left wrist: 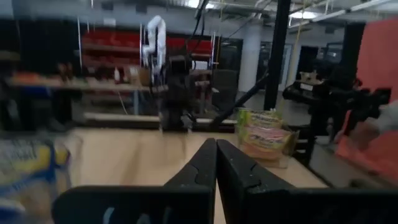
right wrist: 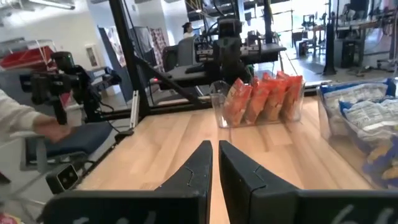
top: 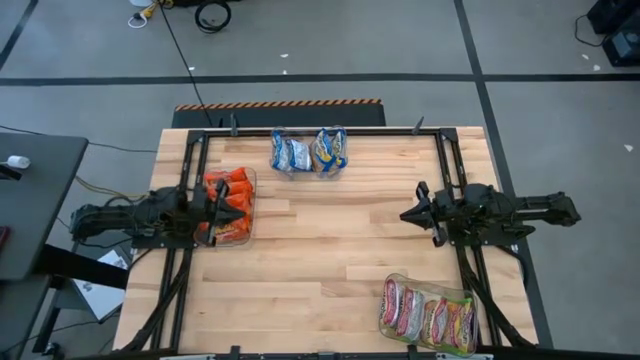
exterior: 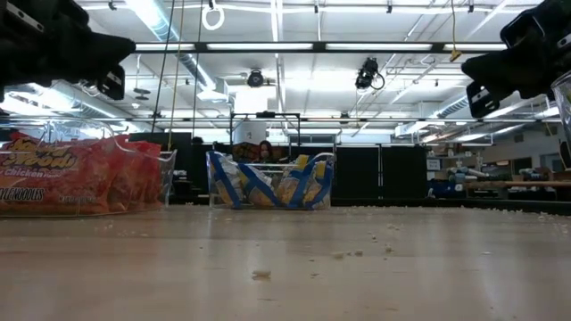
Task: Sort Maruchan noodles
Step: Return to Home Position
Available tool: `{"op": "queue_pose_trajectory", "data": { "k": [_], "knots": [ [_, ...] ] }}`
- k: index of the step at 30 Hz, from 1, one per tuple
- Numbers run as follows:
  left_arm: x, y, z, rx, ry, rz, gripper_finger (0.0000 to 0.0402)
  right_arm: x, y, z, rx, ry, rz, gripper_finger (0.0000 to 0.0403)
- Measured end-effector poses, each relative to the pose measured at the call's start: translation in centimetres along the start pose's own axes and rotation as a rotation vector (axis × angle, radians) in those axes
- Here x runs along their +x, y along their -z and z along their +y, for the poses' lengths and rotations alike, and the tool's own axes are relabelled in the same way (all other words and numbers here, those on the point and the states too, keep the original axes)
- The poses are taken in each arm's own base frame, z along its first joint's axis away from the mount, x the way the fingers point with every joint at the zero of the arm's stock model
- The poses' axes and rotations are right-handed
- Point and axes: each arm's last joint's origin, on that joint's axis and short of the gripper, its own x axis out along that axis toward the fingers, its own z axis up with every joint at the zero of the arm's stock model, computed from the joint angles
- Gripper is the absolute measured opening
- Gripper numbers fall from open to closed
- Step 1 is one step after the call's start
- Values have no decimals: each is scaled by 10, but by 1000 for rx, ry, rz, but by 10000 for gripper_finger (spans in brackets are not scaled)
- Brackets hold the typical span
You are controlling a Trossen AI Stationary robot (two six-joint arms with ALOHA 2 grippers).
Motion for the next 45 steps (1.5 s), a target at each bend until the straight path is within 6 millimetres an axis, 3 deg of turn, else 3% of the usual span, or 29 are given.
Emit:
{"op": "queue_pose_trajectory", "data": {
  "k": [5,45],
  "knots": [
    [0,3,0,-127,-6,29,12,1,0,0,-9,0,0,34],
    [0,3,0,-66,-10,32,12,1,-1,-1,-122,41,-8,34]
  ]
}}
